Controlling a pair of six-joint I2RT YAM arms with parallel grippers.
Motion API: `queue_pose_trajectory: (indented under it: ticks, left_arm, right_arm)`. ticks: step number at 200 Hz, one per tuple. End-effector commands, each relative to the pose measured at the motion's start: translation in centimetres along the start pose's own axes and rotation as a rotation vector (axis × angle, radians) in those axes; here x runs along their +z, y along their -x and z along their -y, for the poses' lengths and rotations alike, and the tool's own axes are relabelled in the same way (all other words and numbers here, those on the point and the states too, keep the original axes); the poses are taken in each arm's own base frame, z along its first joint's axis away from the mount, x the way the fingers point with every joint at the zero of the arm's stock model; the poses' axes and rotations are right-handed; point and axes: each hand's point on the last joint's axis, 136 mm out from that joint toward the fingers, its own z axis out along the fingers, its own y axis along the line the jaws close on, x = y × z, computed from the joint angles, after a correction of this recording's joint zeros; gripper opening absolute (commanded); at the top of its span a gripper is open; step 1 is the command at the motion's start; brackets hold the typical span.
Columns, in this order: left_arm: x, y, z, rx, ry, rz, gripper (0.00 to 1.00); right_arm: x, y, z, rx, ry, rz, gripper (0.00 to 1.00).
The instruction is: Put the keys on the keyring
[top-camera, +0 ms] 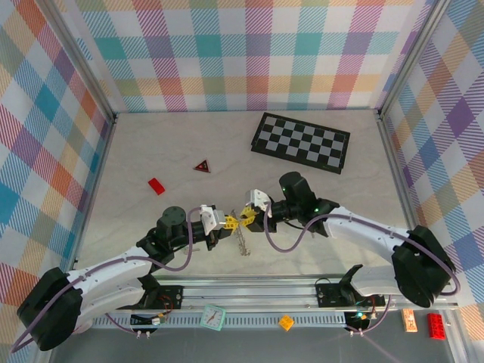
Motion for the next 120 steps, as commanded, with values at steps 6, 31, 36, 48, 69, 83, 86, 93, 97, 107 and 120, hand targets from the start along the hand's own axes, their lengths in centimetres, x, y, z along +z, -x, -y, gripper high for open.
queue_pose_trajectory:
  ticks: [6,31,36,48,69,83,86,93,97,107,120]
  left_arm:
    - [-0.4,2.2,-1.0,0.05,0.055,0.013,0.0]
    - [-0.7,2.3,-1.2,0.051,0.068,-0.026,0.0]
    - [-0.7,2.3,-1.2,0.05,0.068,-0.031,0.0]
    - [-0.7,2.4,-1.2,0.047,0.069,-0.035,0.0]
    - [-0.7,2.3,-1.5,0.036,0.085,-0.05,0.0]
    - [-0.6,2.2,-1.8,0.035,0.095,-0.057,0.0]
    - [-0.6,2.2,-1.8,0.034,0.1,-0.059,0.0]
    - [-0.6,2.1,-2.0,0.032,0.107,-0.062,0.0]
    - [-0.6,2.2,-2.2,0.03,0.115,-0.063,0.0]
    - [-0.6,2.3,-2.6,0.015,0.138,-0.067,0.0]
    - [-0.8,2.8,-3.2,-0.011,0.176,-0.061,0.0]
  right_arm:
    - [-2.0,-1.1,3.2,0.058,-0.27,-0.061,0.31]
    - [-4.7,-3.5,5.7,0.339,-0.517,-0.143,0.35]
    - [-5.2,-4.2,6.0,0.418,-0.559,-0.162,0.35]
    - [-6.7,-6.2,6.5,0.618,-0.679,-0.219,0.35]
    - [-9.1,-9.6,6.4,0.888,-0.865,-0.342,0.34]
    - [-10.0,-11.3,5.8,0.988,-0.928,-0.412,0.34]
    - [-10.1,-11.6,5.6,1.004,-0.934,-0.426,0.34]
    - [-10.2,-12.4,5.3,1.038,-0.945,-0.456,0.34]
    - [-10.3,-12.8,5.0,1.054,-0.953,-0.472,0.34]
    - [-10.8,-13.8,4.7,1.089,-0.986,-0.514,0.35]
    - [-11.8,-15.0,4.4,1.131,-1.032,-0.558,0.35]
